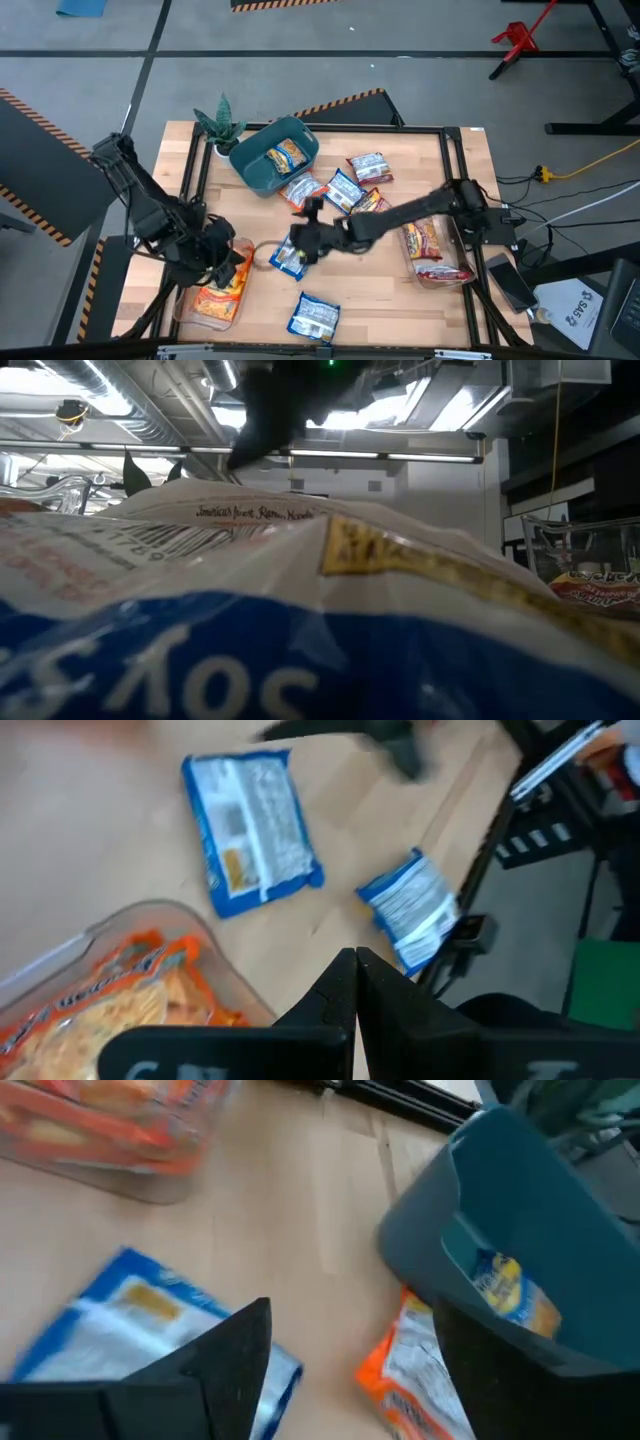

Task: Sort Maruchan noodles
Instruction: Put the orange noodle pack into the left transparent bin

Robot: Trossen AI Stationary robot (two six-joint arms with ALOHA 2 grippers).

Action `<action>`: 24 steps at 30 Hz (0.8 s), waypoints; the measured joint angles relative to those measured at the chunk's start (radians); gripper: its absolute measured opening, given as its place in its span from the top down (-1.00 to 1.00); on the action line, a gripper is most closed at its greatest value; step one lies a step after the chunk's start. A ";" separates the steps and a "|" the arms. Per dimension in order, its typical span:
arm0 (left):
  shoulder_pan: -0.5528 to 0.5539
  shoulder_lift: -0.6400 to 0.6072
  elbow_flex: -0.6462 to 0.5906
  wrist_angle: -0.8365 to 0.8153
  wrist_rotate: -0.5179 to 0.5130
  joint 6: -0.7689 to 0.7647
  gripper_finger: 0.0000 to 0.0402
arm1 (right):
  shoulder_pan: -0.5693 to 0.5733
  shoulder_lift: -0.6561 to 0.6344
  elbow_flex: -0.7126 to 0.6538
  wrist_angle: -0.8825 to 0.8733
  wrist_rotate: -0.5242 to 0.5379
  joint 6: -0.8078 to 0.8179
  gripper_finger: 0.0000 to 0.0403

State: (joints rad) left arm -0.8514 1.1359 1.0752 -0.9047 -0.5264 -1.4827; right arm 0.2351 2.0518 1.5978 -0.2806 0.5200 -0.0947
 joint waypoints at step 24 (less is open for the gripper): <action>-0.021 0.000 0.018 -0.013 -0.075 0.053 1.00 | -0.176 0.178 -0.169 0.304 0.055 -0.278 -0.33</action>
State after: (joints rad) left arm -0.8726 1.1362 1.0931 -0.9177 -0.6014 -1.4300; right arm 0.0589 2.2301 1.4286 0.0233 0.5753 -0.3728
